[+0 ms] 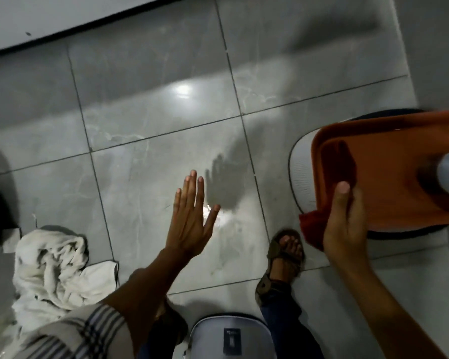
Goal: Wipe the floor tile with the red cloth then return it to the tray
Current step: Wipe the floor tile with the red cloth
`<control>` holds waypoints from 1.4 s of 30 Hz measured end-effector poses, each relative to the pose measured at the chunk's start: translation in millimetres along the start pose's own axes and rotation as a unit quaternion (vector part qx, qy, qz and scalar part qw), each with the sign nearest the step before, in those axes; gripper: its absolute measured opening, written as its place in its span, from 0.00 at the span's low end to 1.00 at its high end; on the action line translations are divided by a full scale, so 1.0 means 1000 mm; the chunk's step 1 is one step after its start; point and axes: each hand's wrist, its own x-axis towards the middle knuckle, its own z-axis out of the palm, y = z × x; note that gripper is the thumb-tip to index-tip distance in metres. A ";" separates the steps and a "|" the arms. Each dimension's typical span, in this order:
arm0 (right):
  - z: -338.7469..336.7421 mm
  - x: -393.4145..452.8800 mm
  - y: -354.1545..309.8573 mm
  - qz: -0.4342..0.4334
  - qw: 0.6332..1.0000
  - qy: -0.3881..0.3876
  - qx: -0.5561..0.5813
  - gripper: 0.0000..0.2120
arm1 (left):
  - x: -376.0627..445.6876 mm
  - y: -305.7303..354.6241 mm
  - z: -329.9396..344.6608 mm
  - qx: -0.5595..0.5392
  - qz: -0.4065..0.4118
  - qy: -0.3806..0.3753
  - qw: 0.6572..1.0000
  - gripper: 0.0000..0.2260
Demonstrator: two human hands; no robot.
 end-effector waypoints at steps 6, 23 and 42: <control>0.124 -0.060 0.066 0.018 0.997 -0.058 -0.038 0.14 | -0.027 -0.109 0.006 0.022 -0.076 0.010 0.997 0.37; 0.355 -0.039 0.300 -0.255 0.845 -0.102 -0.458 0.33 | -0.065 -0.316 0.180 0.057 -0.114 0.080 0.989 0.31; 0.425 -0.048 0.273 -0.258 0.841 -0.084 -0.468 0.34 | -0.058 -0.332 0.201 0.071 -0.093 0.139 0.983 0.32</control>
